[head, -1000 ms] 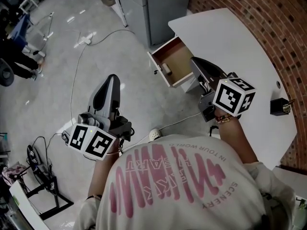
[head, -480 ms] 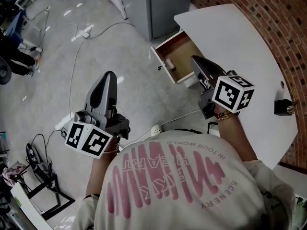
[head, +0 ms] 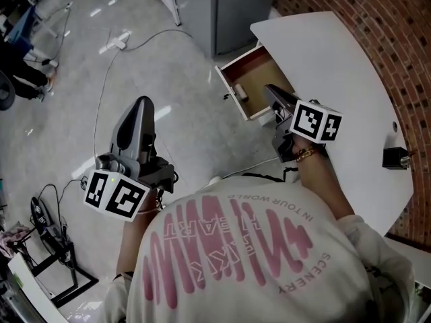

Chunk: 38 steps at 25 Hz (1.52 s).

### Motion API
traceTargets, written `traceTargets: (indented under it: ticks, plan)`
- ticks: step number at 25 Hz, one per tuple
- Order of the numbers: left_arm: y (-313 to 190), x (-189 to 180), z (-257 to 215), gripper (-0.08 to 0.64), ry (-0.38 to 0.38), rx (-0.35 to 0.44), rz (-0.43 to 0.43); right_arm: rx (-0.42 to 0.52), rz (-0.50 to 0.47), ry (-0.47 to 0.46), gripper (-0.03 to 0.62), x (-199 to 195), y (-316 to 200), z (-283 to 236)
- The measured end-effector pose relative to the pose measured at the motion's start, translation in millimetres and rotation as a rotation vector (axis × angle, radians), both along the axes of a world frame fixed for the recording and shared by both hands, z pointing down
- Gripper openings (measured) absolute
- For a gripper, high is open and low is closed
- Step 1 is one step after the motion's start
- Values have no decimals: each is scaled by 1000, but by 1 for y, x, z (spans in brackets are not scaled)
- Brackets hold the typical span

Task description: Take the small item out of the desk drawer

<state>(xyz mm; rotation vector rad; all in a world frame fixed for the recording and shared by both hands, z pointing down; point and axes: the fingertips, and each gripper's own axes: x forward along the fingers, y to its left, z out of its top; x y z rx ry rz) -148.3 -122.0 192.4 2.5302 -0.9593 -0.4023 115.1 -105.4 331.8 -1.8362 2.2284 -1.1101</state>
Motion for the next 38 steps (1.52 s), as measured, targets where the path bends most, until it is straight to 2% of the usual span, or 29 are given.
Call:
traceTargets:
  ticks: [6,11,18,28,38]
  plan:
    - [-11,3,-5,3,-3,11,7,-54,37,-53,81,5,-1,24]
    - [-18,8,11,3,-6,-31,14,-107,44,-79,101,5,0,45]
    - [-37,26,28,3,-17,-77,15,-179,-12,-43,135,12,-12,73]
    - [-84,38,34,3,-38,-107,-88,-299,-126,29,164,43,-61,111]
    - [-117,25,64,3,-67,-200,-193,-415,-196,66,178,48,-105,162]
